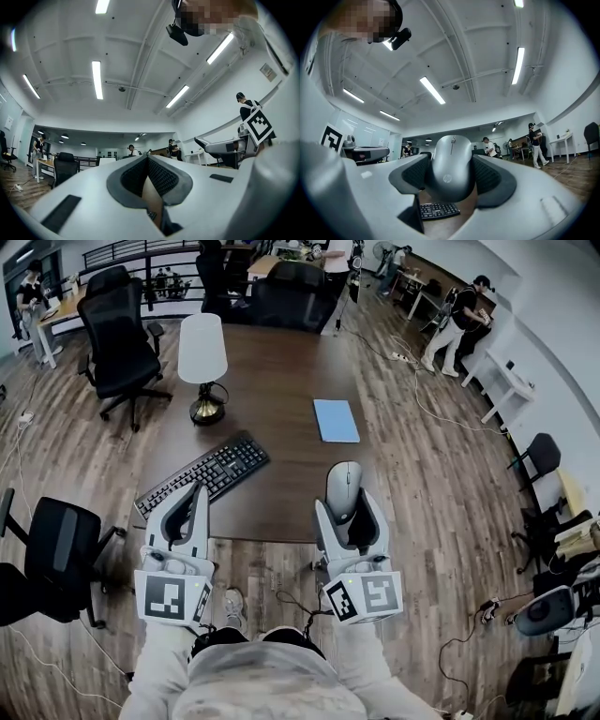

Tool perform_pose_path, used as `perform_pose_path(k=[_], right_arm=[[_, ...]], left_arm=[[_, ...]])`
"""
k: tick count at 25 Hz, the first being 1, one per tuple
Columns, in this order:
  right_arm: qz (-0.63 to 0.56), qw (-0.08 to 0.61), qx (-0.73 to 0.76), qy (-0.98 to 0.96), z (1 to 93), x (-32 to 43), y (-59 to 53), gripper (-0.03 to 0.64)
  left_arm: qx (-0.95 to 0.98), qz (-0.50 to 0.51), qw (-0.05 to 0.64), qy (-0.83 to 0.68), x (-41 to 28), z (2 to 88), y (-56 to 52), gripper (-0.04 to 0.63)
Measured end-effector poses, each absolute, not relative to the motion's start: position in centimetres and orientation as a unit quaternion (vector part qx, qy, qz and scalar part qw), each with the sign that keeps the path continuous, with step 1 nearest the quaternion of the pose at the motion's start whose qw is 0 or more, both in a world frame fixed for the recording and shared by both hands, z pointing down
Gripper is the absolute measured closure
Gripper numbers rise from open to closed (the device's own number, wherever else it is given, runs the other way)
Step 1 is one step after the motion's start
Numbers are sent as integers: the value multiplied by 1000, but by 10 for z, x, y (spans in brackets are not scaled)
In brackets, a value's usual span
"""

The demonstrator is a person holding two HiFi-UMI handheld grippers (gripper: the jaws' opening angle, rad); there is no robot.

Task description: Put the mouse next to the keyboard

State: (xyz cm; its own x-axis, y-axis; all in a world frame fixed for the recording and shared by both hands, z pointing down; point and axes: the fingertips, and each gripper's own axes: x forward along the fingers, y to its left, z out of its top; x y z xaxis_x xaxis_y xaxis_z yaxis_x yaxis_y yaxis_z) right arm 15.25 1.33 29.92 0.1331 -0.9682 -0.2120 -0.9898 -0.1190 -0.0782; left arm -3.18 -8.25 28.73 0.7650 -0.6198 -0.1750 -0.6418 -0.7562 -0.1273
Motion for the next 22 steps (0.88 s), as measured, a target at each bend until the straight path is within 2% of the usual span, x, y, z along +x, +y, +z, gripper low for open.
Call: perform_pose_path(k=[22], right_arm=[[46,99,-770,629,306,172,-127,307]], left_arm=[[-946,60,83,308,-10,292,-235,591]])
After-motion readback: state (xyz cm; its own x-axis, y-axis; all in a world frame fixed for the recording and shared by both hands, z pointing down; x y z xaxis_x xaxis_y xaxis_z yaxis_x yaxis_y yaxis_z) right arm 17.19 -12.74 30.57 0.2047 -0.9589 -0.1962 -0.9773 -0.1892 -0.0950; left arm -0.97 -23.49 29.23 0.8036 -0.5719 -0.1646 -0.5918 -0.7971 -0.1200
